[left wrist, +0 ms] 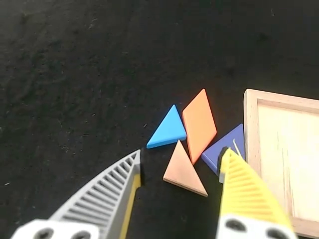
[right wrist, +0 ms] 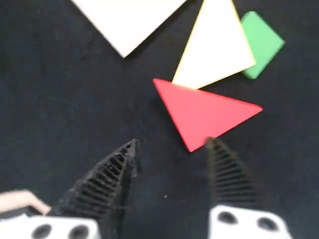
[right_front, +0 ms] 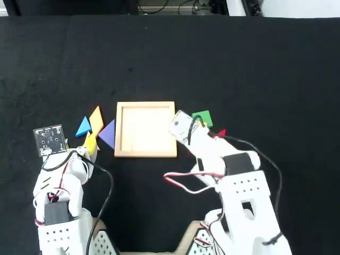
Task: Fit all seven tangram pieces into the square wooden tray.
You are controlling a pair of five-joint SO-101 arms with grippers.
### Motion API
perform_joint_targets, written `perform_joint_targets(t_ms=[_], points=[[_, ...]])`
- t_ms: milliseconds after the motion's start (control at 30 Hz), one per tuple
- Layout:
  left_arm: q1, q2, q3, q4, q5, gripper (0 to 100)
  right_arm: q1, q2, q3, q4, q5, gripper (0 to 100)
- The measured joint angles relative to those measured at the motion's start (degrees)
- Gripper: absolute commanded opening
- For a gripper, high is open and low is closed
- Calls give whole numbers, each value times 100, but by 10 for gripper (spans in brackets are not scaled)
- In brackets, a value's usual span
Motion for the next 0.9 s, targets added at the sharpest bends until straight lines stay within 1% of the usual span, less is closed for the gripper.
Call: perform_joint_targets(t_ms=[167,400,567,900], points=[[0,0,0,0,0,257,448,598,132,-598,343,354],[0,0,0,0,0,257,527,1178,527,-1213,712,354],[0,0,0,0,0,257,519,1407,712,-1881,747,354],[0,0,0,0,0,257,563,2101,659,-2303,782,354]])
